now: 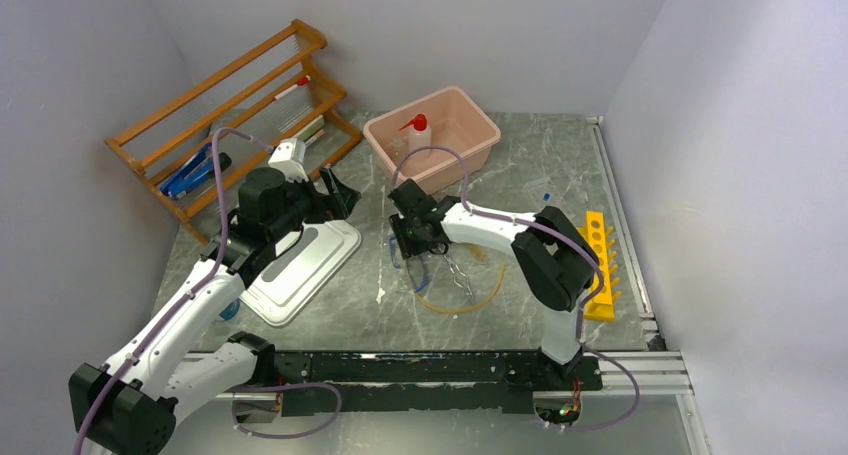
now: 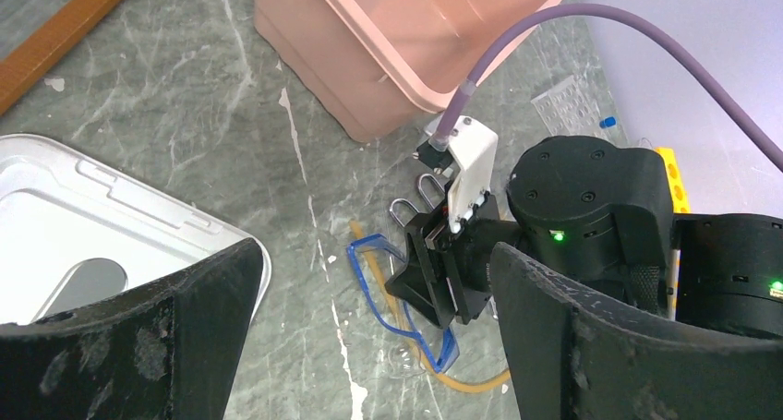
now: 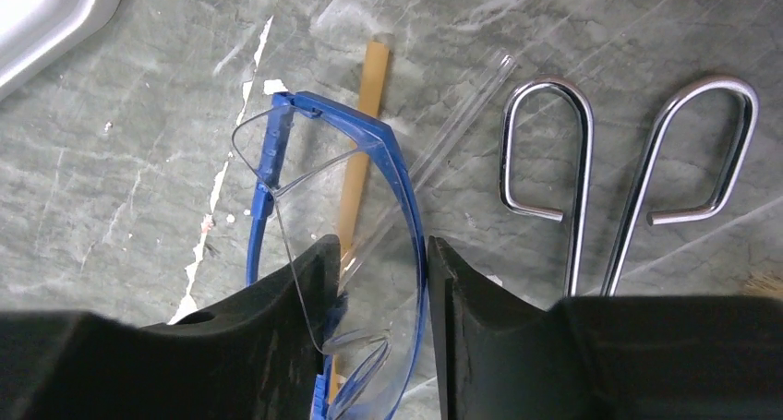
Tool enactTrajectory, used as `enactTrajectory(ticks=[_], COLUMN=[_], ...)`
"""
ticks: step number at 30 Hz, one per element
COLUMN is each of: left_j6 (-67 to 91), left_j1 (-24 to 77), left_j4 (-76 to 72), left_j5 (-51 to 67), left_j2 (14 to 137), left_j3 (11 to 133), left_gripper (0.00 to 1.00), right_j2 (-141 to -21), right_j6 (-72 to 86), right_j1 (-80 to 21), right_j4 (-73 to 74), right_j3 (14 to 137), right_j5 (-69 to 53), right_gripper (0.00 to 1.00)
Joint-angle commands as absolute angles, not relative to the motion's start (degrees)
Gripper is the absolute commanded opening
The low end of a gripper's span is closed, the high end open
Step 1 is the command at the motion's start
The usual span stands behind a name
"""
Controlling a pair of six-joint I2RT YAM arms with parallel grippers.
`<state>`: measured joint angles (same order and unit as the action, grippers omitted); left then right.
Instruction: Organize the chemistry lab equipment
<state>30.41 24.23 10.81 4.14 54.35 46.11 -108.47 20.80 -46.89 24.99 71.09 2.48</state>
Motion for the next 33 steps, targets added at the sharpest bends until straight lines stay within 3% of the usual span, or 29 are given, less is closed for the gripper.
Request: enactTrajectory(ticks=[1, 9, 19, 33], left_j6=[30.00, 31.40, 36.01, 34.13], left_j1=[24.79, 24.79, 24.79, 24.79], left_j4=[10.87, 11.29, 7.88, 7.80], left_j5=[3.60, 4.59, 11.02, 8.61], left_j2=[53.33, 53.80, 56.43, 57.99], left_j3=[47.11, 46.99, 46.29, 51.01], left_gripper=[0.96, 0.96, 0.96, 0.96], right_j2=[-105.34, -100.57, -89.11, -84.86], right_j6=[21.61, 22.21, 24.26, 32.28], right_j1=[-46.75, -46.16, -43.29, -32.89], right_j4=[22.16, 19.46, 7.90, 5.48], right_j3=[70.07, 68.13, 63.09, 76.01], right_j5=[4.16, 4.78, -5.89, -4.69], right_gripper=[0.41, 0.38, 0.37, 0.37])
